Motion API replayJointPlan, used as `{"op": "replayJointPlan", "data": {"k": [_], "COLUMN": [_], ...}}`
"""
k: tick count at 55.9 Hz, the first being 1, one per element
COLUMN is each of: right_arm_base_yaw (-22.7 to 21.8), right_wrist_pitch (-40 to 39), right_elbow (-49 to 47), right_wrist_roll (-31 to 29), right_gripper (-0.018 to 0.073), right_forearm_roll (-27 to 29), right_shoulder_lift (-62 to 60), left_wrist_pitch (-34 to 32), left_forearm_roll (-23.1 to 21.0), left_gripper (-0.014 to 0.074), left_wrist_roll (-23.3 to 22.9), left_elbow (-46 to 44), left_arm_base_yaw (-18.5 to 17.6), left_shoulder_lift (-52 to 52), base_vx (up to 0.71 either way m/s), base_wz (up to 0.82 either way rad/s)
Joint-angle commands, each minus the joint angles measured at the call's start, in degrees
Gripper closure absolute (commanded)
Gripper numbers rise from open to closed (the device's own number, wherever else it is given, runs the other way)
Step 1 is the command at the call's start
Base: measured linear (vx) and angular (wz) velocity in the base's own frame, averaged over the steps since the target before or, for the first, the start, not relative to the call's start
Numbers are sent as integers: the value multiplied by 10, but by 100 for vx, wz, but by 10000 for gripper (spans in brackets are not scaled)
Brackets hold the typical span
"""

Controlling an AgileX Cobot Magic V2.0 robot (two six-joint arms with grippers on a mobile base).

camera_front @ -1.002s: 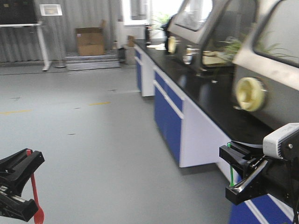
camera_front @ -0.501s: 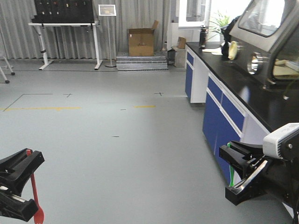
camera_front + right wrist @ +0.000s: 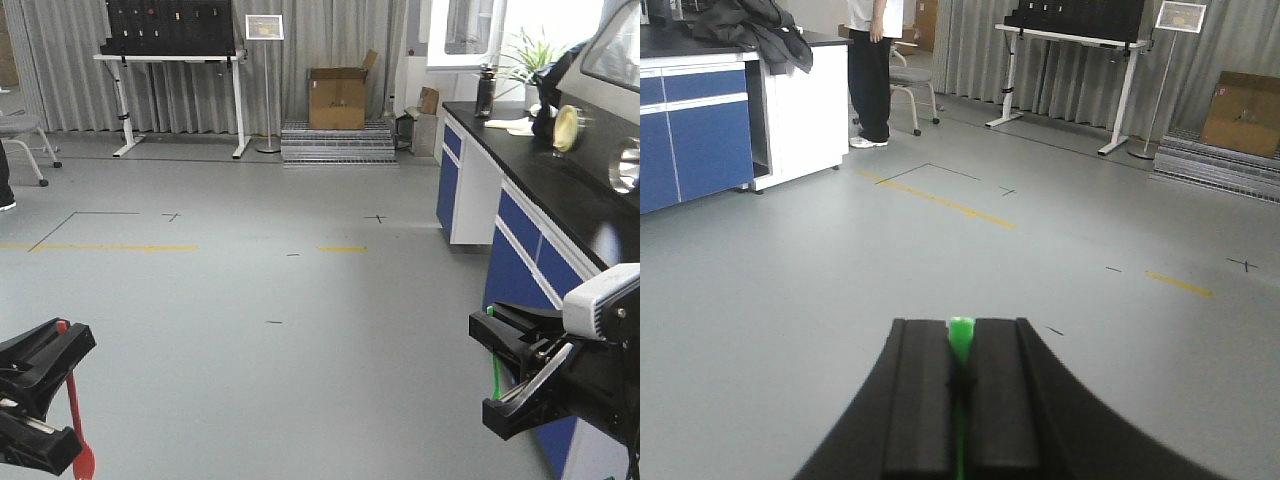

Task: Sort red and green spoons into left cabinet
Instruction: 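Hold both spoons while the base drives away from the bench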

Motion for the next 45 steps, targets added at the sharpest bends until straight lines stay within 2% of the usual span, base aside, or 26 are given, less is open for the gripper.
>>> {"op": "replayJointPlan", "data": {"k": [1,45], "right_arm_base_yaw": [-2,-2], "right_wrist_pitch": [-28,-27], "right_elbow": [-17,-17], "right_wrist_roll": [1,1], "right_gripper": [565,565], "right_forearm_roll": [13,13], "right_shoulder_lift": [-15,-15], "left_wrist_pitch": [-49,-49], "left_forearm_roll": [-12,-12], "left_gripper": [524,524], "left_wrist_roll": [-3,-3], "left_elbow": [-16,-16], "left_arm_base_yaw": [1,1], "left_shoulder_lift": [-11,-11], "base_vx": [51,55], "base_wz": [9,19]}}
